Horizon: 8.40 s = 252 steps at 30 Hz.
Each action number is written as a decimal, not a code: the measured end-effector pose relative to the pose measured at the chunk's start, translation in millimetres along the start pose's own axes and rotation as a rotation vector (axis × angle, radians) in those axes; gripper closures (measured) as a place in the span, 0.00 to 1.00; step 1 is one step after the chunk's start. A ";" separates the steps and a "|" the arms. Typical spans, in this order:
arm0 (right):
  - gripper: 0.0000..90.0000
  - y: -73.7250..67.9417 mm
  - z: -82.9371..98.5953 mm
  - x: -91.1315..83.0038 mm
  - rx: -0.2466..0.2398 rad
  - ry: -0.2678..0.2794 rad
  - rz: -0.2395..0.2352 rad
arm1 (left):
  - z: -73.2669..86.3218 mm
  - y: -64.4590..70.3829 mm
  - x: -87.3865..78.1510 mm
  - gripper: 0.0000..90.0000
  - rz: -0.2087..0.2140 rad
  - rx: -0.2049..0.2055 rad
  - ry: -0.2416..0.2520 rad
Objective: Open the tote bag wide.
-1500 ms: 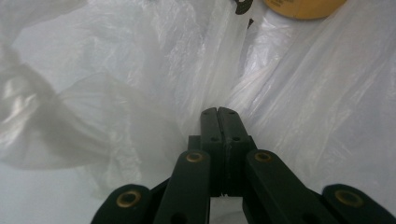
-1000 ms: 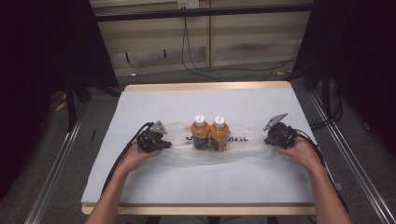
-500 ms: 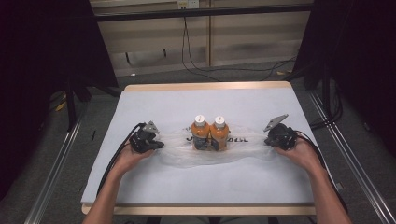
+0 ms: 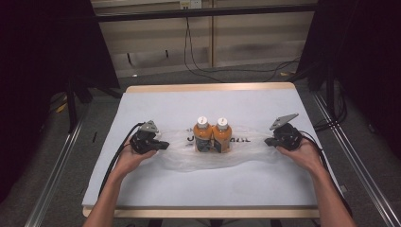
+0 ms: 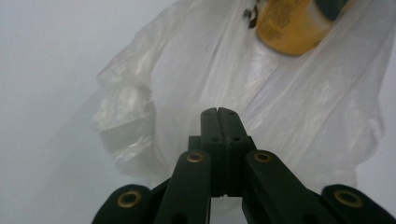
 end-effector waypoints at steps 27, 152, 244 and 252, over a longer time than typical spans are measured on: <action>1.00 -27.2 -51.1 -43.5 0.059 0.340 -0.163 | -48.6 64.4 -4.9 0.99 0.122 0.032 0.190; 1.00 -14.8 -136.2 108.6 0.190 0.107 -0.070 | -24.5 144.9 68.2 1.00 0.252 0.181 0.022; 1.00 -121.1 -21.8 19.1 0.026 0.082 -0.188 | -74.0 -16.1 96.4 1.00 -0.027 -0.126 -0.034; 1.00 -127.4 -10.2 10.6 0.023 0.079 -0.206 | -72.8 -18.1 95.5 1.00 -0.024 -0.121 -0.025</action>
Point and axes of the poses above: each handheld gripper's, and its own axes: x roughly forward along the jaws, z roughly out of its underside, y roughly to its right, the point moved 9 cm from there along x, roughly forward along the jaws, and after that the axes turned 3 degrees about -y, right-handed, at the moved point
